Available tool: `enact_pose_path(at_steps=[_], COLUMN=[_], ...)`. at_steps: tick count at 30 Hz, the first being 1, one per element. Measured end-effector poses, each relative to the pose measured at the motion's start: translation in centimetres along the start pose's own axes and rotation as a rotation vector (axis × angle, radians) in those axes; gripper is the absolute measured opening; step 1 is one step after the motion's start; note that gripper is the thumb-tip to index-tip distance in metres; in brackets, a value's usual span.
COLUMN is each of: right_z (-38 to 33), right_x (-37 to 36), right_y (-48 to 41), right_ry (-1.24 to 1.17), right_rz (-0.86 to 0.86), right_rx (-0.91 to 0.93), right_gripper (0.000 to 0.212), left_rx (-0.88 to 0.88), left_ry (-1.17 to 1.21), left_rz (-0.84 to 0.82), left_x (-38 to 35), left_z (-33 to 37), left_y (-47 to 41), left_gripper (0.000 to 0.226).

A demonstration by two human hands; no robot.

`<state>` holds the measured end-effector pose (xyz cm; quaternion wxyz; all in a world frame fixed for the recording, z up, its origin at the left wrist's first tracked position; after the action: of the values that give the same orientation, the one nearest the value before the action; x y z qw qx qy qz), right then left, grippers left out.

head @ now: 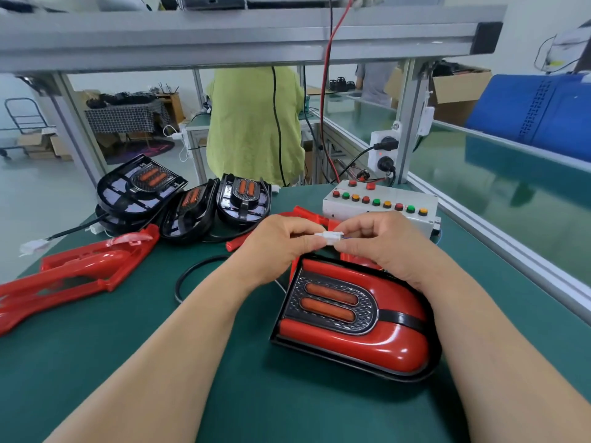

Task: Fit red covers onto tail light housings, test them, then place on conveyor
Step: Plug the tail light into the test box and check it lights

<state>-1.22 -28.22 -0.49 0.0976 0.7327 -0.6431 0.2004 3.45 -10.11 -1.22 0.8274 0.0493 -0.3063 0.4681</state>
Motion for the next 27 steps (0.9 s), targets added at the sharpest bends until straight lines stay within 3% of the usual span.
enact_pose_path(at_steps=[23,27], right_z=[0.3,1.1], right_x=[0.6,2.5], right_y=[-0.2,-0.1], right_ry=[0.13,-0.026], right_rz=[0.105,0.2], right_rx=[0.031,-0.014], right_gripper=[0.01,0.012], left_rx=[0.05,0.078], left_ry=[0.087,0.166], left_rz=[0.085,0.152], left_x=[-0.6,1.1], left_z=[-0.4,-1.4], left_y=[0.1,0.9], left_gripper=[0.01,0.006])
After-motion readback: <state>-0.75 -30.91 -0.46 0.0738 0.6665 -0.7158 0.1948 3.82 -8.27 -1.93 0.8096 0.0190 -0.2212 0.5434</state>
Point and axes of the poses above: each hand's wrist, its own y-axis away from the middle knuckle, its own x-axis out of the back of the hand, z = x × y, the point moved 4 cm from there along -y, towards the middle knuckle, and after that the axes turned 5 degrees about -z, right-handed, at the moved point
